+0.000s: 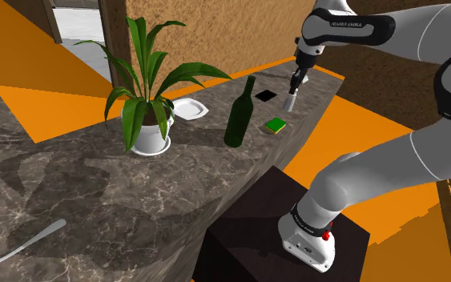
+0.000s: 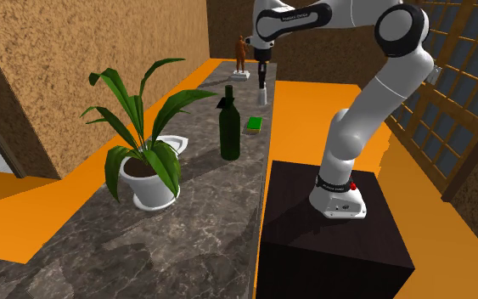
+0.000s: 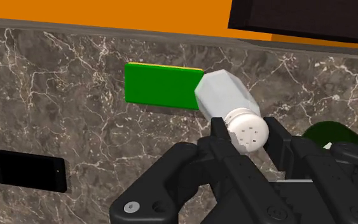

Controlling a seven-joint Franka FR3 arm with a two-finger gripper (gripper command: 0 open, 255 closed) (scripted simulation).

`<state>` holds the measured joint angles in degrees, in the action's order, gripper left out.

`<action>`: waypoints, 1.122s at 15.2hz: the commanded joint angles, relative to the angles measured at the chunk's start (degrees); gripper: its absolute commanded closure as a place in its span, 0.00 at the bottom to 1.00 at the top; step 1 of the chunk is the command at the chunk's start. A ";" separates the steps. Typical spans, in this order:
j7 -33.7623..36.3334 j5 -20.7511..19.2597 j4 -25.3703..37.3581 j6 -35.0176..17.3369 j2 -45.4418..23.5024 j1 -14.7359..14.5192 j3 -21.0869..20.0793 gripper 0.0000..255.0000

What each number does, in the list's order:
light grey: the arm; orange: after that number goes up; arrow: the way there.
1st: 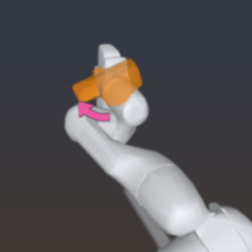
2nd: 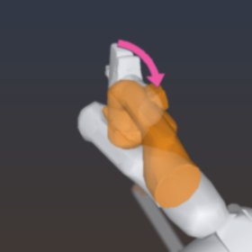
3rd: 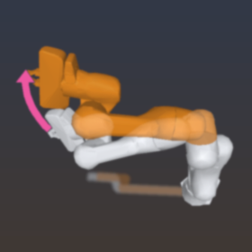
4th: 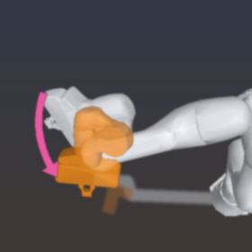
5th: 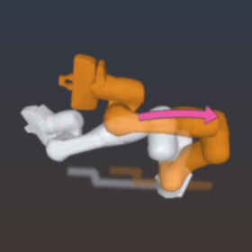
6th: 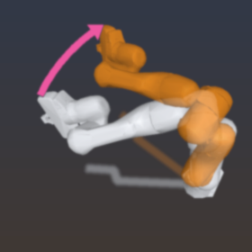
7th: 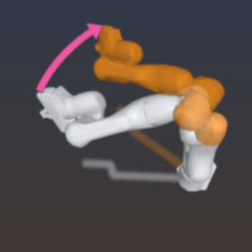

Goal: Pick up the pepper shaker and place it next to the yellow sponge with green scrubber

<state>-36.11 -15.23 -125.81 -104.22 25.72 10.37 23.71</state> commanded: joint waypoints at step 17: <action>-32.89 19.45 33.17 -0.55 -35.99 7.75 19.54 1.00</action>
<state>-67.00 2.14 -95.57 -105.68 -7.62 16.92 42.79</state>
